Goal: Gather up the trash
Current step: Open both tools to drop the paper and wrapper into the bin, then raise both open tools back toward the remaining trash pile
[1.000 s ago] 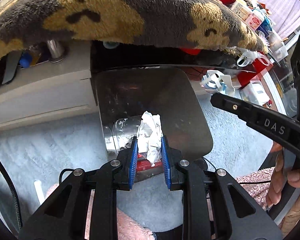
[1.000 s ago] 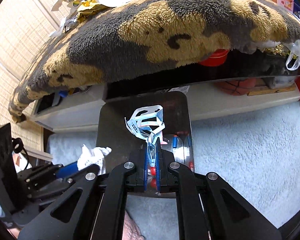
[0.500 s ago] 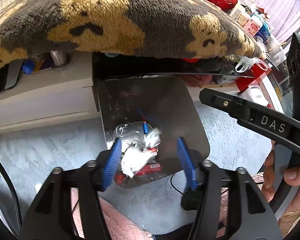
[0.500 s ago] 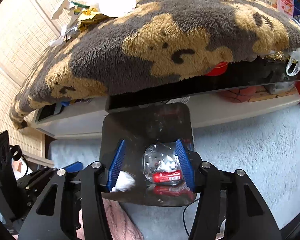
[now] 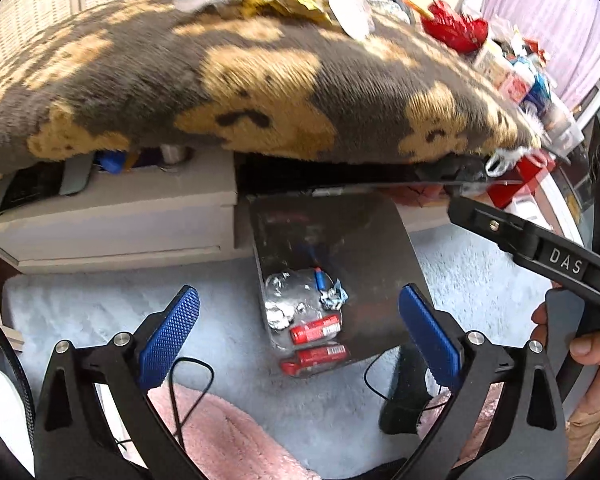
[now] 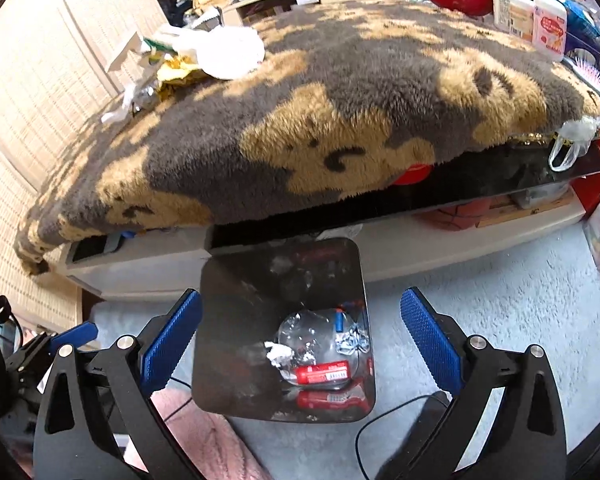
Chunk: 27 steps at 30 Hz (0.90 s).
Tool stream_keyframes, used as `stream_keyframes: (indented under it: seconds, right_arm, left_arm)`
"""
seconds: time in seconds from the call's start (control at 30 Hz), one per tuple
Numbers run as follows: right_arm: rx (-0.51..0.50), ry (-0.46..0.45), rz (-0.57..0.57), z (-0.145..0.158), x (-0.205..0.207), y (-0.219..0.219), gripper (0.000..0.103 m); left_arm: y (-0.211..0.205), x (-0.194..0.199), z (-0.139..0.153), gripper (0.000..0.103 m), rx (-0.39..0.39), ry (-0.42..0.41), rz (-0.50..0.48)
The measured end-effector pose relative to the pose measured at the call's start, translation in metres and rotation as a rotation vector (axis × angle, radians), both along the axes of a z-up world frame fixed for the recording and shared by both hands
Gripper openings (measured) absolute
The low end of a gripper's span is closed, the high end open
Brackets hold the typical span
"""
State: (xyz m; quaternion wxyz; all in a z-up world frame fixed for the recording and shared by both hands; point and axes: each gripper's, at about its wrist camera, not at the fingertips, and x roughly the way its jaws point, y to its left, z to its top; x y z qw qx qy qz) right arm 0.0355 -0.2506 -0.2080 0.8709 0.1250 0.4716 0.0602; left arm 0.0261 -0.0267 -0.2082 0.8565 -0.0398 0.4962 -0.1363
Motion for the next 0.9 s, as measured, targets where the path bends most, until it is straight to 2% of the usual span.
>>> stream_keyframes:
  seconds: [0.3,0.57,0.9]
  right_arm:
    - [0.055,-0.093,-0.019,0.03,0.014,0.001,0.099]
    - [-0.013,-0.184,0.042,0.066,0.07,0.025,0.099]
    - [-0.127,-0.194,0.121,0.065,0.147,0.047,0.099]
  left_arm:
    - [0.04,0.026,0.031,0.095,-0.031,-0.057,0.091]
    - [0.063,0.072,0.062,0.095,-0.018,-0.107,0.145]
    - [0.076,0.144,0.085,0.094,-0.002,-0.148,0.195]
